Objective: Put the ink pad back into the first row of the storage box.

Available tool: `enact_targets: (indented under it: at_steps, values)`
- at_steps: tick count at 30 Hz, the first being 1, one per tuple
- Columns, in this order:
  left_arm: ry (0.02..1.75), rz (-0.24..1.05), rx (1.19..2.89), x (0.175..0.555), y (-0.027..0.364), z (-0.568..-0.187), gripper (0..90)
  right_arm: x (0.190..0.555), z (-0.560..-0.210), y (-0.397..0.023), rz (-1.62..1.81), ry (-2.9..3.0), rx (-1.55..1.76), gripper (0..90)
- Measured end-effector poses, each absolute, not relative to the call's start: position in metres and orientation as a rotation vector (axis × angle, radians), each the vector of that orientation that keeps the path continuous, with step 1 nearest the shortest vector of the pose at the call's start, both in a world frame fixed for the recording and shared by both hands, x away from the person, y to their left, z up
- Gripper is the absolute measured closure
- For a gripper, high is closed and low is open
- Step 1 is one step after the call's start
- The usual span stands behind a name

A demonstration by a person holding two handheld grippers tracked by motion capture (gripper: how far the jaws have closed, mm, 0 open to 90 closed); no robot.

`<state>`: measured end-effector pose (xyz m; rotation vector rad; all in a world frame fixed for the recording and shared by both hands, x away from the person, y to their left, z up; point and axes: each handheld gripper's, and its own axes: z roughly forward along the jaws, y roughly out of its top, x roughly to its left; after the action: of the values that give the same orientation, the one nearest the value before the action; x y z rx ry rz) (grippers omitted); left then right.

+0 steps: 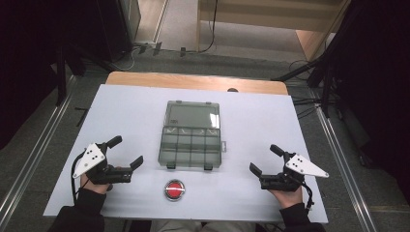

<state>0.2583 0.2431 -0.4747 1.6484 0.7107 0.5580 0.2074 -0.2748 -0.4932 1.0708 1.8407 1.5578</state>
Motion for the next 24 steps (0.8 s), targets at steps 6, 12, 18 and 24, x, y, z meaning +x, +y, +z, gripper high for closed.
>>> enact_targets:
  at_steps: [6, 12, 18, 24]
  values:
    - [0.706, 0.557, 1.652, 0.258, 0.243, -0.475, 0.0, 0.207, -0.494, -0.271, 1.560, 1.872, 1.059, 0.0]
    - [0.709, 0.560, 1.649, 0.258, 0.243, -0.474, 0.0, 0.207, -0.494, -0.264, 1.558, 1.917, 1.039, 0.0]
    - [0.703, 0.560, 1.657, 0.258, 0.242, -0.475, 0.0, 0.206, -0.494, -0.255, 1.534, 1.986, 1.014, 0.0]
    - [0.701, 0.559, 1.656, 0.258, 0.242, -0.474, 0.0, 0.206, -0.495, -0.246, 1.507, 2.056, 0.991, 0.0]
